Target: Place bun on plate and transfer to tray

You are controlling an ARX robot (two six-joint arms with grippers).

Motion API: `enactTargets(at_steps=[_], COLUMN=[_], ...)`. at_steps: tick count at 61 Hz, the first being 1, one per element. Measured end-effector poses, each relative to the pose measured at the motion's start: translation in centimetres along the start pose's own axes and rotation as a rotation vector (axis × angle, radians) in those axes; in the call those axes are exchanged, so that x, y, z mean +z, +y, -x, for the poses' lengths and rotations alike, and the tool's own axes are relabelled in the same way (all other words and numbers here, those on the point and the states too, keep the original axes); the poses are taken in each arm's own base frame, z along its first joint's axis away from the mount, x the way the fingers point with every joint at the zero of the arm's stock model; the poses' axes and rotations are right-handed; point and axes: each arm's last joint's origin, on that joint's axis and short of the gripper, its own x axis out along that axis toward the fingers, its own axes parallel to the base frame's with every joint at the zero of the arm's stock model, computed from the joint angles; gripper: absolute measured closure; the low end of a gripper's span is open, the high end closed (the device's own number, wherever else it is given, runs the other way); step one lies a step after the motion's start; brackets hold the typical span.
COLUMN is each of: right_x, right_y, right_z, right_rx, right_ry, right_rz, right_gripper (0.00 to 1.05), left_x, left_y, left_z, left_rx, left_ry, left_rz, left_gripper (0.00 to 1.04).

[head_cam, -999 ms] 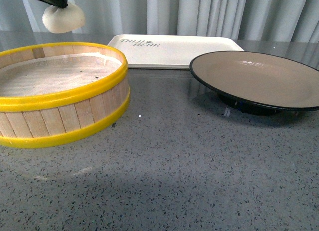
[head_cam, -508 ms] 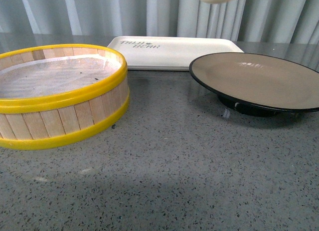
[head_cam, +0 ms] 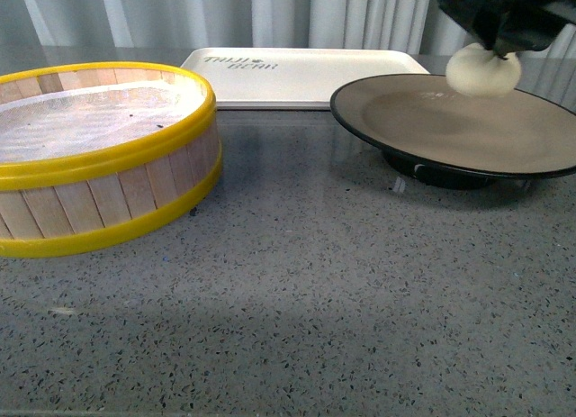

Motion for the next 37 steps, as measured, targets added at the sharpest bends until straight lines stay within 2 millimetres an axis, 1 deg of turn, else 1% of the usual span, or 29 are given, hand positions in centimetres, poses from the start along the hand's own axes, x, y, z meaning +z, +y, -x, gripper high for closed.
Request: enactTargets(at_steps=[10,28,37], right_x=[0.0,0.0,0.0], right_y=[0.0,0.0,0.0], right_z=[0.0,0.0,0.0], right_rx=[0.0,0.0,0.0], right_ry=[0.0,0.0,0.0], right_rz=[0.0,0.0,0.0], right_gripper=[0.08,0.08,0.08], left_x=[-1.1,-2.8,-3.1], left_y=[0.8,0.4,0.4], left_z=[-1.6,-2.6,-2.7], left_rx=[0.035,0.011,0.013], left_ry=[0.048,0.111,0.119], left_rz=[-0.004,-0.019,-0.018], left_gripper=[1.01,1.01,1.01])
